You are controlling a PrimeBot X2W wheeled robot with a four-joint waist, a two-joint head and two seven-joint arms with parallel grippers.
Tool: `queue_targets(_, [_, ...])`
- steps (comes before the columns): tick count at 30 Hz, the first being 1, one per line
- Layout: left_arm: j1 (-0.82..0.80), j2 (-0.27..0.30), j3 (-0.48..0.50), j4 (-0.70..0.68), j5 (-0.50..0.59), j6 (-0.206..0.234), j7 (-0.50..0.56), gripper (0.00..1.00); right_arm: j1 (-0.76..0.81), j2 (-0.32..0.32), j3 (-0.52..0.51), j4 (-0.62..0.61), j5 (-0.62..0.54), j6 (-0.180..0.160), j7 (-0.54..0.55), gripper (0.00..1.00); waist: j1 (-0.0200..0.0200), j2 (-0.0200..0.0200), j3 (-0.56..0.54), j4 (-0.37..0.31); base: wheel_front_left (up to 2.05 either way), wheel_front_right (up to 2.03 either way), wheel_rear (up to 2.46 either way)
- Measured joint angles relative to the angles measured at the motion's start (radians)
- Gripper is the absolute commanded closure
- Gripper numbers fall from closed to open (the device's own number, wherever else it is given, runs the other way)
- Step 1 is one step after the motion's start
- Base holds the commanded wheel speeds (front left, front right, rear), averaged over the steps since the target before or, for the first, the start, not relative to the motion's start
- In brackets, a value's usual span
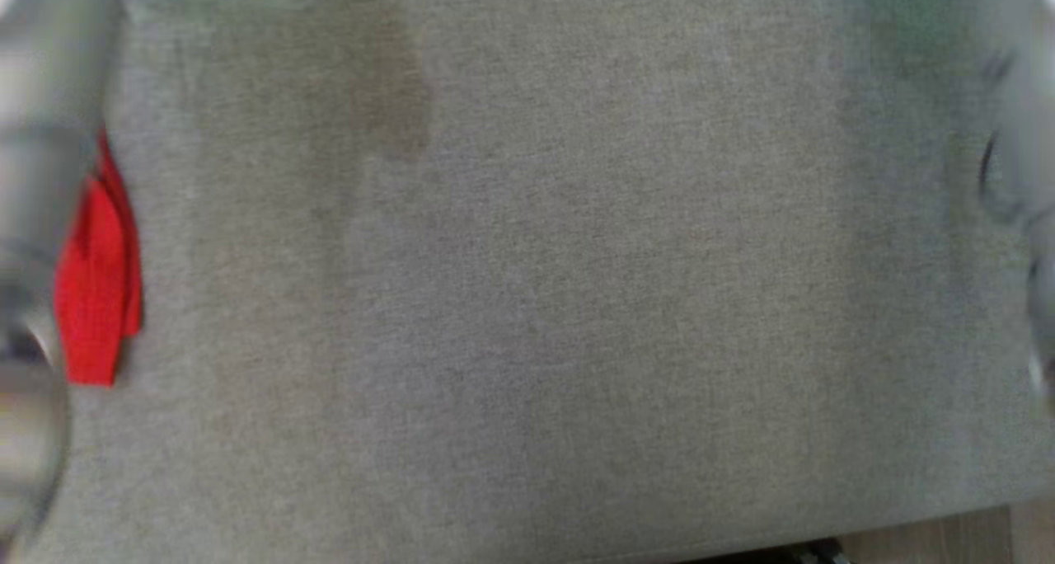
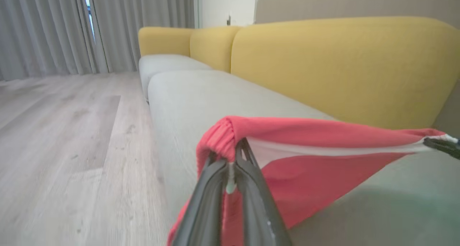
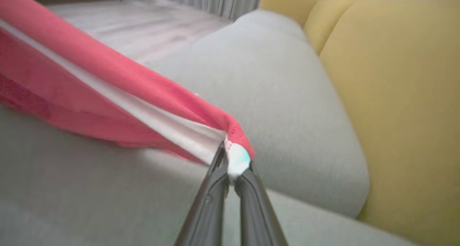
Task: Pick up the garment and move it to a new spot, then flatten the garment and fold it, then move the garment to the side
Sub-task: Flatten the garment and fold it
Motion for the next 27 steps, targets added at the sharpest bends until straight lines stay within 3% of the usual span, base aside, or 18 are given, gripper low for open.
queue_targets(6, [0.220,0.058,-0.182,-0.086,-0.072,0.000,-0.012,1.00,0.153,-0.033,0.180,0.110,0.104,0.000,0.026,1.00,-0.0002,0.0000,-0.071,0.017,0.00,0.00,0.00])
queue_targets(13, [0.386,0.132,-0.344,-0.164,-0.094,0.000,-0.021,1.00,0.281,-0.137,0.460,0.016,0.328,0.000,0.121,1.00,-0.0003,0.0001,-0.180,0.038,0.00,0.00,0.00])
queue_targets(21, [0.537,0.147,-0.362,-0.207,-0.026,0.000,-0.023,1.00,0.389,-0.325,0.740,-0.240,0.631,0.000,0.278,1.00,-0.0004,0.0001,-0.307,0.047,0.00,0.00,0.00])
queue_targets(27, [0.652,0.152,-0.326,-0.259,0.044,0.009,-0.023,1.00,0.399,-0.441,0.862,-0.381,0.785,0.000,0.354,1.00,-0.0003,0.0001,-0.392,0.038,0.00,0.00,0.00])
